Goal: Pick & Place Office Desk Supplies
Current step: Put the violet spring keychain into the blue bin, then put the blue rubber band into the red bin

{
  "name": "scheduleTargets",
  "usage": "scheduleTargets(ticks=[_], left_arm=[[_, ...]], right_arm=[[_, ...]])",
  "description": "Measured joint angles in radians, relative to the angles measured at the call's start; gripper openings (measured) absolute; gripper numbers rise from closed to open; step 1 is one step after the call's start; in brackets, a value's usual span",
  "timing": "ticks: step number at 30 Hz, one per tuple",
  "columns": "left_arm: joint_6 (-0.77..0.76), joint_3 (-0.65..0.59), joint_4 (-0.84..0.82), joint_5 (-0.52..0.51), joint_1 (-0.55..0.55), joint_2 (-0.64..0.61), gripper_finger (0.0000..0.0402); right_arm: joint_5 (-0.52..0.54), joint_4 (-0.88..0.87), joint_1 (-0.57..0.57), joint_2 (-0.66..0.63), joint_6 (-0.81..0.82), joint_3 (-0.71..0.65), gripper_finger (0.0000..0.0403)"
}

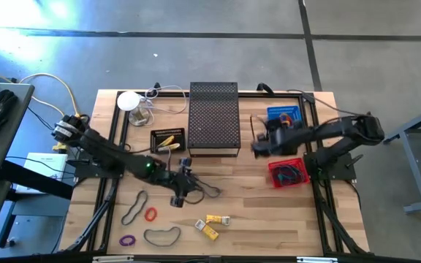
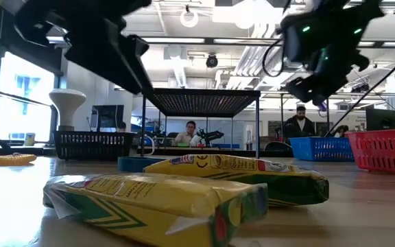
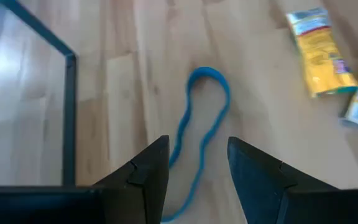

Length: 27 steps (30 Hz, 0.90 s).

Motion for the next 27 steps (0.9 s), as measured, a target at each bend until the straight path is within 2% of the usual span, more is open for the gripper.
scheduleTargets(ticks=[5,9,12,16,20,23,27], left_arm=[[-0.009,0.0,-0.001,0.008,0.044,0.0,0.0154],[-0.008,0.0,-0.013,0.008,0.046,0.0,0.0154],[0.021,0.0,-0.02,0.008,0.046,0.0,0.0154],[0.034,0.0,-0.028,0.008,0.046,0.0,0.0154],[0.014,0.0,-0.051,0.008,0.046,0.0,0.0154],[-0.019,0.0,-0.098,0.007,0.043,-0.004,0.0154],[-0.095,0.0,-0.188,0.007,0.034,-0.027,0.0154]], right_arm=[[-0.156,0.161,-0.256,0.0,-0.244,-0.014,0.0007],[-0.207,0.335,-0.404,0.001,-0.445,-0.042,0.0021],[-0.258,0.424,-0.469,0.001,-0.545,-0.055,0.0041],[-0.334,0.453,-0.497,0.001,-0.587,-0.06,0.0089],[-0.27,0.455,-0.477,0.001,-0.597,-0.06,0.0149],[-0.162,0.453,-0.433,-0.011,-0.617,-0.06,0.0181],[0.028,0.47,-0.32,-0.061,-0.62,-0.059,0.0205]])
